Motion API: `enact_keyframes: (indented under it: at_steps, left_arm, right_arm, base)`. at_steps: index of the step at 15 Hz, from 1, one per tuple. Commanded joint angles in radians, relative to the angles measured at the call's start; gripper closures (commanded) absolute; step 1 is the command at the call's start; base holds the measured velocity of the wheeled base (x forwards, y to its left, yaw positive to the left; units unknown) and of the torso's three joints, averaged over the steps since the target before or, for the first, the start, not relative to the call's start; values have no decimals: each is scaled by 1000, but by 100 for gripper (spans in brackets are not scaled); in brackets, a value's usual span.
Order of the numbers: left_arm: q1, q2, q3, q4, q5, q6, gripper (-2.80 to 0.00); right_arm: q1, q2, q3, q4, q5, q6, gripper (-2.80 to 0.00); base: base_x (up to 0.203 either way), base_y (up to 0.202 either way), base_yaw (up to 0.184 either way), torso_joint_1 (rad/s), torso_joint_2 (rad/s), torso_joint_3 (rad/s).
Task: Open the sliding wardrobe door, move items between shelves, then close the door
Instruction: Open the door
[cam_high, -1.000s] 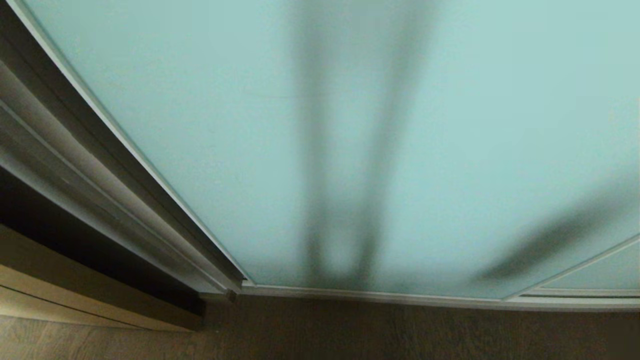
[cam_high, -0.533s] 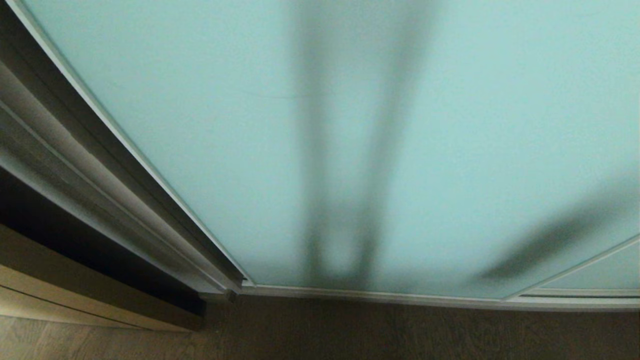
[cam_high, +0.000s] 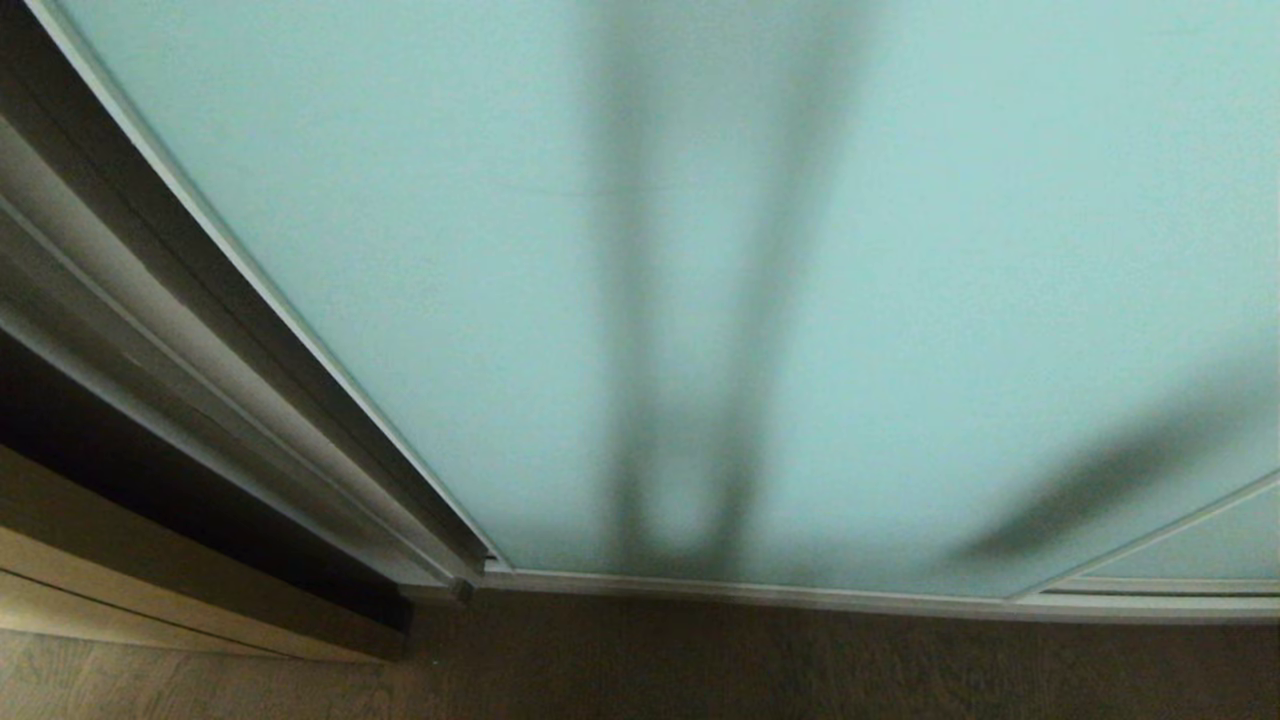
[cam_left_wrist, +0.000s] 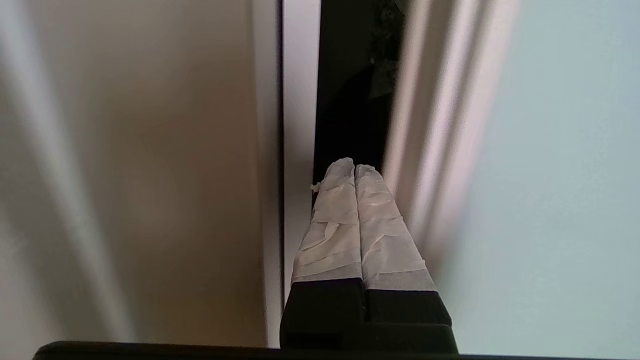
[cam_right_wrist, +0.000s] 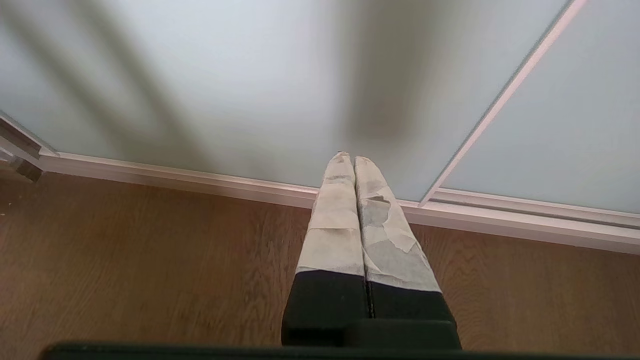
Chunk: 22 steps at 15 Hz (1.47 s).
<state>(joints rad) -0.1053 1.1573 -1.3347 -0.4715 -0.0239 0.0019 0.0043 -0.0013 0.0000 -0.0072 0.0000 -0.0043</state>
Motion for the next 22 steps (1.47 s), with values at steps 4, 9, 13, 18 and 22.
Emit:
enact_keyframes:
  at_steps: [4,9,13,18,22]
  left_arm:
    - [-37,69,-38,-2,2,5,0]
    - [-155,117,-45,-2,26,10,0]
    - [-225,188,-74,-6,30,10,0]
    - [-298,272,-77,-44,32,9,0]
    - [-392,324,-79,-95,40,9,0]
  right_arm:
    - [0,-2,1,0,0,0,0]
    - [0,-2,0,0,0,0,0]
    - [0,-2,1,0,0,0,0]
    - [0,-2,0,0,0,0,0]
    - [0,-2,1,0,0,0,0]
  base:
    - [0,0,0,0,0,0]
    - [0,0,0,0,0,0]
    - [0,0,0,0,0,0]
    - [0,0,0,0,0,0]
    - [0,0,0,0,0,0]
